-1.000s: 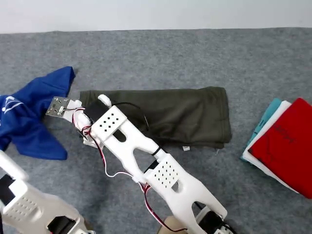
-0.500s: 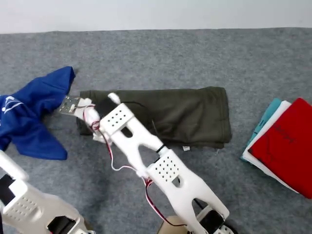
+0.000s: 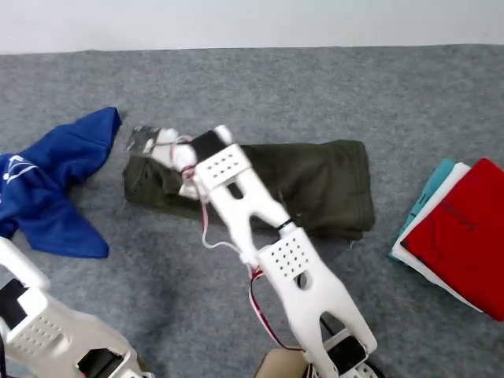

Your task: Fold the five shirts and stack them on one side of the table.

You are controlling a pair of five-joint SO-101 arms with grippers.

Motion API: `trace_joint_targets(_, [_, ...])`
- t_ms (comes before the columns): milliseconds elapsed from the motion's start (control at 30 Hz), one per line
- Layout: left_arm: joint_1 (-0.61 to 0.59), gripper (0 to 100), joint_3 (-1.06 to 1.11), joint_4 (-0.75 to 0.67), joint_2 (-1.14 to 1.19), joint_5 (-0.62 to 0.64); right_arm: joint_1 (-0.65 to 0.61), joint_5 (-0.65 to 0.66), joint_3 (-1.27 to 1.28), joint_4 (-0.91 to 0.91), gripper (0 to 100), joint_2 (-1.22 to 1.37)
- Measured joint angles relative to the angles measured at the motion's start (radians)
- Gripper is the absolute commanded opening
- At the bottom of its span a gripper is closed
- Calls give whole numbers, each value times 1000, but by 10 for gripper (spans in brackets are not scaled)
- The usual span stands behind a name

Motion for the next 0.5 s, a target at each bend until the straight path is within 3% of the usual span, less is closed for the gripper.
trace_joint_targets(133, [0, 118, 0, 0, 0, 0, 61, 5, 0, -28, 166, 0])
trace_joint_targets(500, [0, 118, 0, 0, 0, 0, 109, 5, 0, -38, 102, 0])
